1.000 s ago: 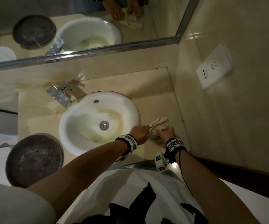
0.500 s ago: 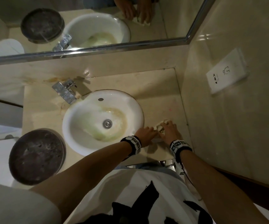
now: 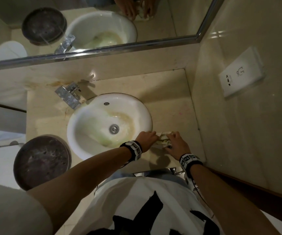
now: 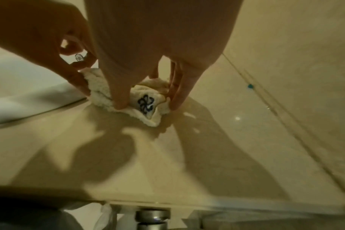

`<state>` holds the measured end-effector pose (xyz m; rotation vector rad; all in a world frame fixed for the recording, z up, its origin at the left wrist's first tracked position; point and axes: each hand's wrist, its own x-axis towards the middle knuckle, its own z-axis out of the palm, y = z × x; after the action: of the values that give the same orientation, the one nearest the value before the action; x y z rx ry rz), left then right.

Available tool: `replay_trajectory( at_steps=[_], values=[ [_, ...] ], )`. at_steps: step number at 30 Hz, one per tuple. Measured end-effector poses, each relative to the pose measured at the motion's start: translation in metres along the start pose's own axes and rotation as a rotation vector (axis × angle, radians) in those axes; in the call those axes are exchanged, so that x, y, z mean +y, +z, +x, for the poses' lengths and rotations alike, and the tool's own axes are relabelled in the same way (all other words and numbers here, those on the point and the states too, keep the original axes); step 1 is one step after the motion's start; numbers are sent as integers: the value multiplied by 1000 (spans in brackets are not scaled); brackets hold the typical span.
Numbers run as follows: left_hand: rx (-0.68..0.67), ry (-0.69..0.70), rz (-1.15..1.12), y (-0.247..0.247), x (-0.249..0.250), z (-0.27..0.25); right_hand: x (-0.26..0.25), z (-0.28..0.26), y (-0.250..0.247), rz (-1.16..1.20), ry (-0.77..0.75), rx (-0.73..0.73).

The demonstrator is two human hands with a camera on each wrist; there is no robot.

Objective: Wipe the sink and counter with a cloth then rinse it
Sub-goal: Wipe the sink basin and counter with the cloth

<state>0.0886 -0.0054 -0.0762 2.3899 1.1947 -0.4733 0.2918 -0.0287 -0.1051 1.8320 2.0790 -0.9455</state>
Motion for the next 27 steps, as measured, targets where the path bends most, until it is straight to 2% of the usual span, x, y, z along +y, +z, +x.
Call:
replay_trajectory(
  at_steps=[11, 27],
  values=[
    [38, -62, -1, -1, -4, 10, -11, 30, -2, 39, 57, 98],
    [126, -154, -92, -17, -26, 50, -26, 70, -34, 62, 190, 184]
  ],
)
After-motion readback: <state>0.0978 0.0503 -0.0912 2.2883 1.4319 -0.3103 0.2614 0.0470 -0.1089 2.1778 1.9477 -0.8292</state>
